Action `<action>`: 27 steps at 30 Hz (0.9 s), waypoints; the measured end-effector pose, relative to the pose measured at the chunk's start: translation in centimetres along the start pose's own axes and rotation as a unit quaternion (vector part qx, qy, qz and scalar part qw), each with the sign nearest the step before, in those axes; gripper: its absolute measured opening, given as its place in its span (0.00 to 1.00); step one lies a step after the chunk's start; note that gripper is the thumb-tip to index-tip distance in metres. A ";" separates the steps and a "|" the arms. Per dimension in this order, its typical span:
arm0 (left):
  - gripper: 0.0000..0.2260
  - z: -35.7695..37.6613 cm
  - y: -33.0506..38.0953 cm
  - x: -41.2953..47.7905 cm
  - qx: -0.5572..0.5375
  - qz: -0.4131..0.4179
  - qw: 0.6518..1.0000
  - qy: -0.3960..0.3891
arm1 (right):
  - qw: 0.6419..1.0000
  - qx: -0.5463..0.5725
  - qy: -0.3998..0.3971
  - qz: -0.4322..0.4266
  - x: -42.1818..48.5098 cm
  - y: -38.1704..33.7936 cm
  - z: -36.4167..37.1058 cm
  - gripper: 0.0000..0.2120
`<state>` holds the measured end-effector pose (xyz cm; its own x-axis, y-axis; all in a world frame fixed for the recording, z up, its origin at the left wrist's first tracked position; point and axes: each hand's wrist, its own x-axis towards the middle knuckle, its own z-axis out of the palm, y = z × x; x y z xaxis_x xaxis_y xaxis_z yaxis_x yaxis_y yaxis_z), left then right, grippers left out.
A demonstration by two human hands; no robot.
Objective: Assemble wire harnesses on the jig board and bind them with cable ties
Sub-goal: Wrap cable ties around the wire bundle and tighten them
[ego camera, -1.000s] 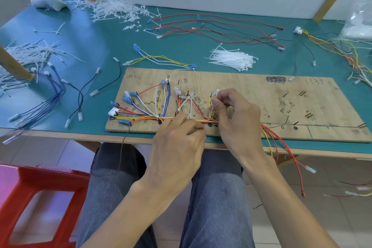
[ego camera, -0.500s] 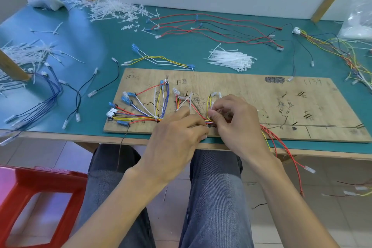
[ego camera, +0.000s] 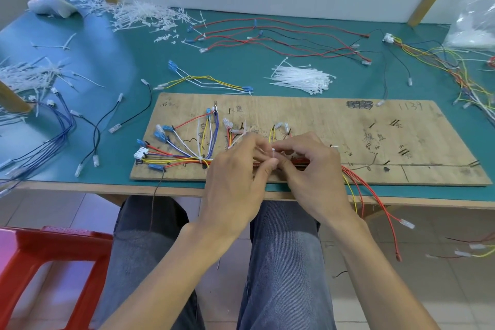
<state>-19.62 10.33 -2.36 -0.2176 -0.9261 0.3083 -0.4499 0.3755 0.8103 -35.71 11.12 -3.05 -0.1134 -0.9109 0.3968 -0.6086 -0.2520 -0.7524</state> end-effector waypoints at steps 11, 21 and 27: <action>0.25 0.4 -0.2 0.8 0.004 -0.051 0.998 0.026 | 0.999 0.034 -0.012 0.015 0.2 0.4 -0.1 0.08; 0.20 0.2 0.3 1.0 0.024 -0.071 0.997 0.012 | 0.999 0.041 -0.022 0.015 0.3 0.6 -0.1 0.07; 0.19 0.0 0.5 1.0 0.017 -0.084 0.996 0.005 | 0.998 0.046 -0.021 0.021 0.3 0.6 -0.1 0.08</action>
<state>-20.11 9.57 -1.62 -0.1277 -0.9762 0.1753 -0.5082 0.2162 0.8337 -36.24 10.74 -3.36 -0.1027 -0.9337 0.3429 -0.5292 -0.2406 -0.8137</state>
